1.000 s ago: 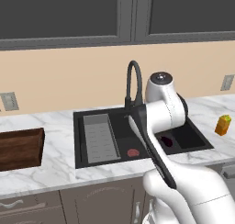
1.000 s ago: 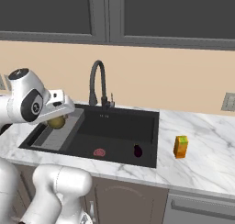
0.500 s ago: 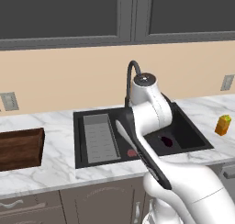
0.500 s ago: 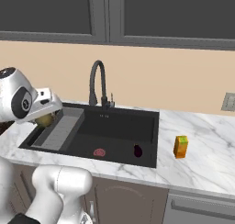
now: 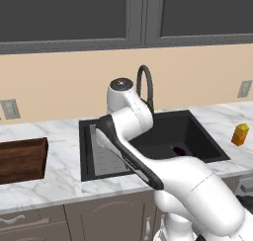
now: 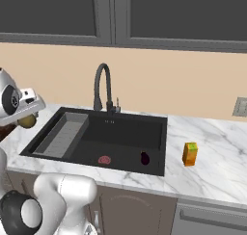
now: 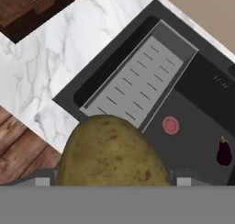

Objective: Pick up all produce items and place them in the sink. Turn on the sink faucet to wash them. Then turn the sink off and put them in the tray.

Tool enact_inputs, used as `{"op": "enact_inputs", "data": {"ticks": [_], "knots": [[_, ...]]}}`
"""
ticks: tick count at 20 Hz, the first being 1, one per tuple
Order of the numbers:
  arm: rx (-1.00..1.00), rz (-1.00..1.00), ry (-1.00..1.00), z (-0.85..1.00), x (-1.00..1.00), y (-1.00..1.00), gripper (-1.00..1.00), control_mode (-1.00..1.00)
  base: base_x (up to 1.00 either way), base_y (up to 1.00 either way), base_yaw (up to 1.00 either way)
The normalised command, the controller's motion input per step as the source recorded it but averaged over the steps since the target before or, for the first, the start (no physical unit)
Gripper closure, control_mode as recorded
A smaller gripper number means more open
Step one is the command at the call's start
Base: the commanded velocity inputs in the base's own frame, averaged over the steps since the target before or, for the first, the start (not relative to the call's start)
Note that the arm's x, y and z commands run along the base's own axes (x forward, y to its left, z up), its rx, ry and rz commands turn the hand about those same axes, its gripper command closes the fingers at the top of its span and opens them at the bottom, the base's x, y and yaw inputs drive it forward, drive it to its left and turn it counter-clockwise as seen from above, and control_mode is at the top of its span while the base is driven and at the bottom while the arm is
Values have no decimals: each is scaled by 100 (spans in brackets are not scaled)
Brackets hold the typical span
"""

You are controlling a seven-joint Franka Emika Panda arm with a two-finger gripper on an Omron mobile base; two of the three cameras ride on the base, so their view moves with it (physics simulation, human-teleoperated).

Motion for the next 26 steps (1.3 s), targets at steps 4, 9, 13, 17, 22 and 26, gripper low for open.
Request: {"op": "enact_inputs", "data": {"ticks": [4, 9, 13, 17, 22, 26], "knots": [[1, 22, 8, -2, 54, 80, 100, -100, 0, 0, 0], [0, 24, 3, -8, 40, 78, 100, -100, 0, 0, 0], [0, 21, 0, -21, 11, 77, 100, -100, 0, 0, 0], [0, 18, -1, -22, 6, 76, 100, -100, 0, 0, 0], [0, 14, 0, -20, 5, 58, 100, -100, 0, 0, 0], [0, 15, 4, -15, 1, 36, 100, -100, 0, 0, 0]]}}
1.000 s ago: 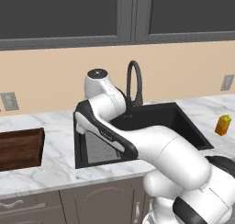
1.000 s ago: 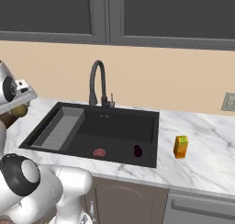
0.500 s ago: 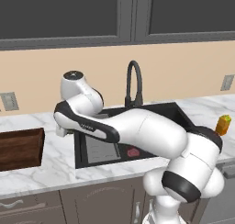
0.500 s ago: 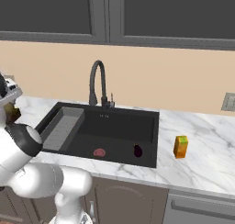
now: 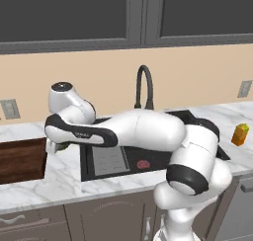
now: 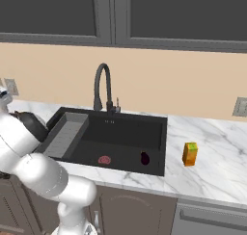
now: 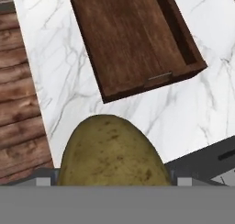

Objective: Pick up all produce items and place them in the sink. Turn on the sink faucet to wash them. Then turn the sink off and put them in the tray.

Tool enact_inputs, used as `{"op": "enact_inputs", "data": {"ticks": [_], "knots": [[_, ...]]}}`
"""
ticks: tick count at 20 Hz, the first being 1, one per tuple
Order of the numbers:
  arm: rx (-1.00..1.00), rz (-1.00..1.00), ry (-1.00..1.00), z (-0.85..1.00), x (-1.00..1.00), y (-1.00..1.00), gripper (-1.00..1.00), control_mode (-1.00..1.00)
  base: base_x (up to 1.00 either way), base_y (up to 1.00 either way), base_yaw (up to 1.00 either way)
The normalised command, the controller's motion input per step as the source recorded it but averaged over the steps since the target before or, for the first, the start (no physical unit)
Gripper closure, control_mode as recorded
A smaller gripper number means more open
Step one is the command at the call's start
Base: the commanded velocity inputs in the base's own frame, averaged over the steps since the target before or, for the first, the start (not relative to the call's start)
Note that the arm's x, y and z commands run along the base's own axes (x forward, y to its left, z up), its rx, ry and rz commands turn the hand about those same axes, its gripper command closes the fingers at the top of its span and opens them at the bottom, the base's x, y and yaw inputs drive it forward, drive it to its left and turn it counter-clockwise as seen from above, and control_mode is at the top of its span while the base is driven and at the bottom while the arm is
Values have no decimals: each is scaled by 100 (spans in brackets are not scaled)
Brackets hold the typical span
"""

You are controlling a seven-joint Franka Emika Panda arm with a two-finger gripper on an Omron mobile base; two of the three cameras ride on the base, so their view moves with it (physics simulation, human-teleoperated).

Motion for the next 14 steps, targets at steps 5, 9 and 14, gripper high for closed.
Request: {"op": "enact_inputs", "data": {"ticks": [5, 9, 14], "knots": [[0, 11, 3, -17, 17, 48, 100, -100, 0, 0, 0], [-5, 2, 0, -28, 24, 42, 100, -100, 0, 0, 0], [-1, 0, 0, -11, 32, 31, 100, -100, 0, 0, 0]]}}
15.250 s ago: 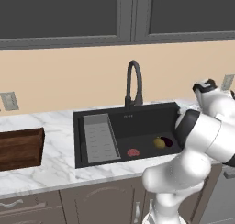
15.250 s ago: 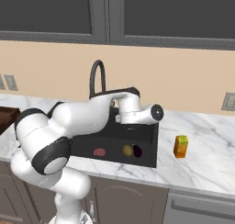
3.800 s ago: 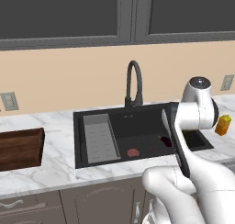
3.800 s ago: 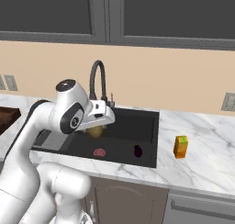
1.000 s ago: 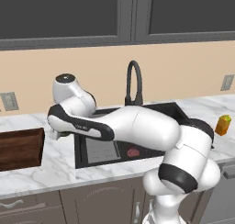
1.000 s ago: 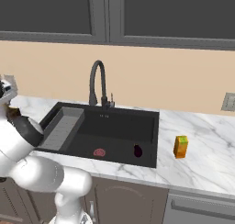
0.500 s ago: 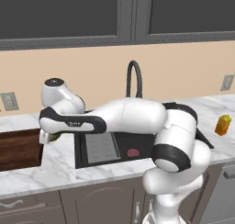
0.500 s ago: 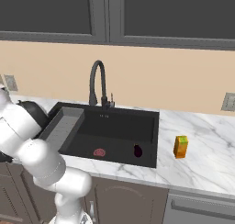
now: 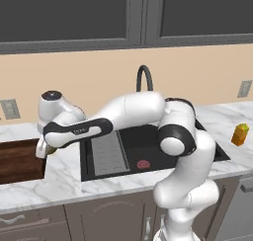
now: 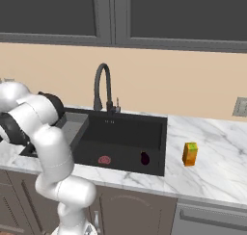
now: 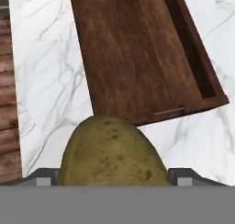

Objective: Pick up all produce items and place them in the sink. Turn on the sink faucet to wash them. Then turn the sink off and put them in the tray.

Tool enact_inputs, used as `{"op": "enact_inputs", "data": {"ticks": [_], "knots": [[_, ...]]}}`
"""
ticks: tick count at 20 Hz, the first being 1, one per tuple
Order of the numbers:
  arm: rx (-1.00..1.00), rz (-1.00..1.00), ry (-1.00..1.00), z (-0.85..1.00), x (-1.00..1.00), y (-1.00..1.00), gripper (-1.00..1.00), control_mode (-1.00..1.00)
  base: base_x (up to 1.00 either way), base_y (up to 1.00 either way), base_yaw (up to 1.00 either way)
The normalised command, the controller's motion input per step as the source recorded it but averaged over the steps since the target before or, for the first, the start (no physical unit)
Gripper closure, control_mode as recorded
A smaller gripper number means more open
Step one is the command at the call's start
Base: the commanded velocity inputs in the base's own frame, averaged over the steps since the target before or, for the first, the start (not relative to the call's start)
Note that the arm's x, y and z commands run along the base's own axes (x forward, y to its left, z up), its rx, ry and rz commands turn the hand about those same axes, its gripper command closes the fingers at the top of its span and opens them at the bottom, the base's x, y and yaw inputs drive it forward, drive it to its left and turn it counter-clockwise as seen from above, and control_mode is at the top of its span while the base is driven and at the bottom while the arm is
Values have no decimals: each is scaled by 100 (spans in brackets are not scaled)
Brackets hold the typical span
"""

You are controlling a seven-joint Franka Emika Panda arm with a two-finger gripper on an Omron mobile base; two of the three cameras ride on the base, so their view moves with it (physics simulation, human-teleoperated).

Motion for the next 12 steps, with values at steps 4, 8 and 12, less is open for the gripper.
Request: {"op": "enact_inputs", "data": {"ticks": [4, 8, 12], "knots": [[-2, 0, 5, 0, 29, 38, 100, -100, 0, 0, 0], [-6, 0, 7, -7, 28, 42, 100, -100, 0, 0, 0], [-8, 0, 9, -4, 26, 42, 100, -100, 0, 0, 0]]}}
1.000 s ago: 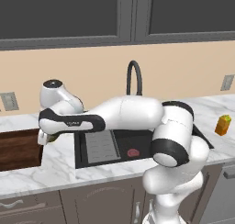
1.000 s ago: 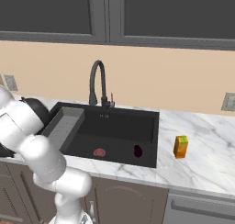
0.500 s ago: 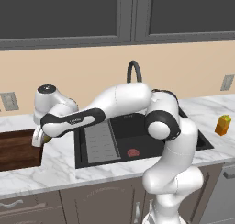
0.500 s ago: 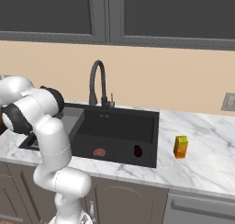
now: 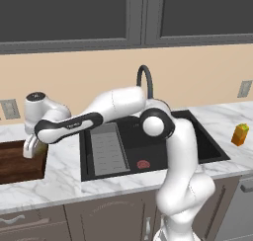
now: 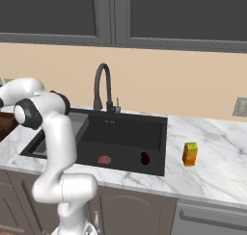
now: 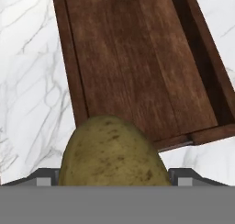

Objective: Pick up all produce items and place them in the sink. Turn on the sink faucet to wash them. Then turn the sink off and put them in the tray.

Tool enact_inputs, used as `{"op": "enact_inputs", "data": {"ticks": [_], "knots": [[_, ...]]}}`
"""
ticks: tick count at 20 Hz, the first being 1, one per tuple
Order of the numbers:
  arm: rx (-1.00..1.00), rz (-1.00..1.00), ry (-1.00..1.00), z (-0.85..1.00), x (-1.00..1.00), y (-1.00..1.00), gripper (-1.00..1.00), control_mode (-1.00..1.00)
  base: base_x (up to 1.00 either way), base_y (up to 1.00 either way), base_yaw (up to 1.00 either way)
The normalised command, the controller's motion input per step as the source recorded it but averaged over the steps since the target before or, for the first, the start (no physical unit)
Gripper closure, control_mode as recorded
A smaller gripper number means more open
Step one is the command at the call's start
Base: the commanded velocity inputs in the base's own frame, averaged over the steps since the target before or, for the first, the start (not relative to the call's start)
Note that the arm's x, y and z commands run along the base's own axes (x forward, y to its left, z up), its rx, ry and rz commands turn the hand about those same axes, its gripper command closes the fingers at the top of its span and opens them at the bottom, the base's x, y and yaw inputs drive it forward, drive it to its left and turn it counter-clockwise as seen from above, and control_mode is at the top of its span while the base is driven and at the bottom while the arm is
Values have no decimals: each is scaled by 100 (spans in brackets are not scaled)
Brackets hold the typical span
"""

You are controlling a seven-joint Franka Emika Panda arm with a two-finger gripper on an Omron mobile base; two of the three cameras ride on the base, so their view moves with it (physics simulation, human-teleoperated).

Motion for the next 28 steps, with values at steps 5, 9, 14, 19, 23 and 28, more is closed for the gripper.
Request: {"op": "enact_inputs", "data": {"ticks": [5, 9, 14, 19, 23, 28], "knots": [[-9, 0, 6, -18, 15, 28, 100, -100, 0, 0, 0], [-3, 0, 0, -37, 0, 1, 100, -100, 0, 0, 0], [0, 2, -5, -31, 0, -1, 100, -100, 0, 0, 0], [0, 5, -7, -32, 1, -1, 100, -100, 0, 0, 0], [0, 7, -1, -20, 11, 0, 100, -100, 0, 0, 0], [4, 9, 3, -7, 26, 0, 100, -100, 0, 0, 0]]}}
